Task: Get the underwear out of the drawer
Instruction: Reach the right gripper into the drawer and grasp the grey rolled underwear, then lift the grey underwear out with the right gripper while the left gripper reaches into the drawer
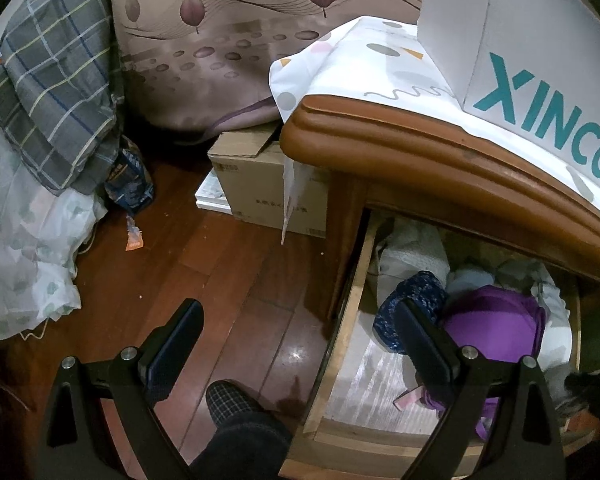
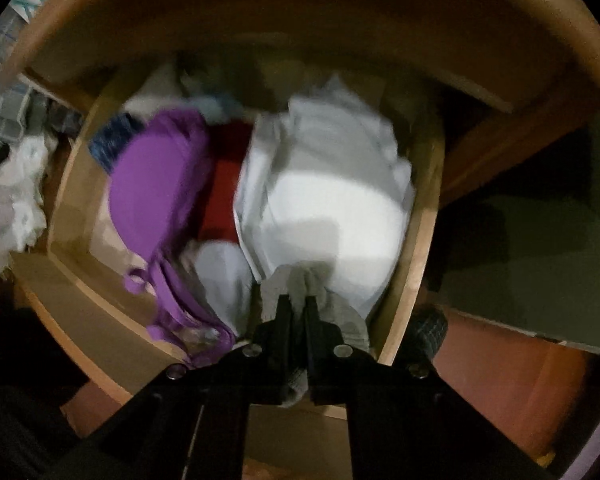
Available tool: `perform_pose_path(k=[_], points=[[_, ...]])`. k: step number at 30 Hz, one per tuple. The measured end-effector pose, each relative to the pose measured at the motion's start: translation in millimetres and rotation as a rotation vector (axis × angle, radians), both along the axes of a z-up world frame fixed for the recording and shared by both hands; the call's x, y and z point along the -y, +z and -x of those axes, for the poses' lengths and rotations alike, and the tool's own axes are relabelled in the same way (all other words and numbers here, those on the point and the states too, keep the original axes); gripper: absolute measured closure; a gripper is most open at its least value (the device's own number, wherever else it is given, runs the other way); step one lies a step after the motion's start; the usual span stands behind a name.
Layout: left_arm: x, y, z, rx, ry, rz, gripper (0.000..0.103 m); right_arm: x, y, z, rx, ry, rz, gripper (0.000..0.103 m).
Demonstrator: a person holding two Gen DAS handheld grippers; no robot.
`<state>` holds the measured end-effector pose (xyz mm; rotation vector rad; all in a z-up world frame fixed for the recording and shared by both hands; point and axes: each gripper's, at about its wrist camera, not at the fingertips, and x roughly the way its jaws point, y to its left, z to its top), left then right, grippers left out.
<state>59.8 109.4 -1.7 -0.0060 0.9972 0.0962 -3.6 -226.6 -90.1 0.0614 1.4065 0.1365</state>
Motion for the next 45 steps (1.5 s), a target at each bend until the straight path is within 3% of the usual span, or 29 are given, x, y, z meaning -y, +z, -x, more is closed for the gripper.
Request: perform_pose_path(k=[6,7,12,13,14,17,18,25,32,34,38,45], points=[[2,-1,0,-0.001,-0.007,0.004,0.008,-4,51,-10,0.184,0.037,0.050,0.098],[2,-1,0,-0.001,-0.008,0.006,0.008,-5,58,-27,0.213,0.050,0.064,0.098],[3,-1,1,-0.004,-0.010,0.004,0.008,-19,36,-49,0.230,0.100,0.110,0.093],[3,-1,1,-0.006,-0.010,0.006,0.008,-17,26,-48,0.220,0.108,0.109,0.089],[3,-1,1,-0.010,-0.010,0.011,0.008,-17,19,-50,0.219,0.106,0.108,0.079],[3,-2,-1,-0.017,-0.008,0.028,0.008,-20,6,-52,0.224,0.104,0.149,0.039],[3,-2,-1,-0.016,-0.008,0.028,0.008,-21,3,-51,0.224,0.112,0.172,0.037],[6,-4,0,-0.009,-0.021,0.010,0.008,-32,-36,-51,0.115,0.146,0.145,0.033],[11,-6,0,-0.013,-0.033,-0.001,0.008,-52,-56,-52,0.079,0.229,0.229,0.029],[13,-6,0,-0.016,-0.038,-0.004,0.008,-55,-60,-52,0.079,0.247,0.267,0.032],[16,-7,0,-0.018,-0.043,-0.005,0.008,-53,-55,-49,0.091,0.238,0.257,0.052],[28,-9,2,-0.028,-0.091,0.005,0.008,-36,-28,-32,0.166,0.141,0.154,0.058]])
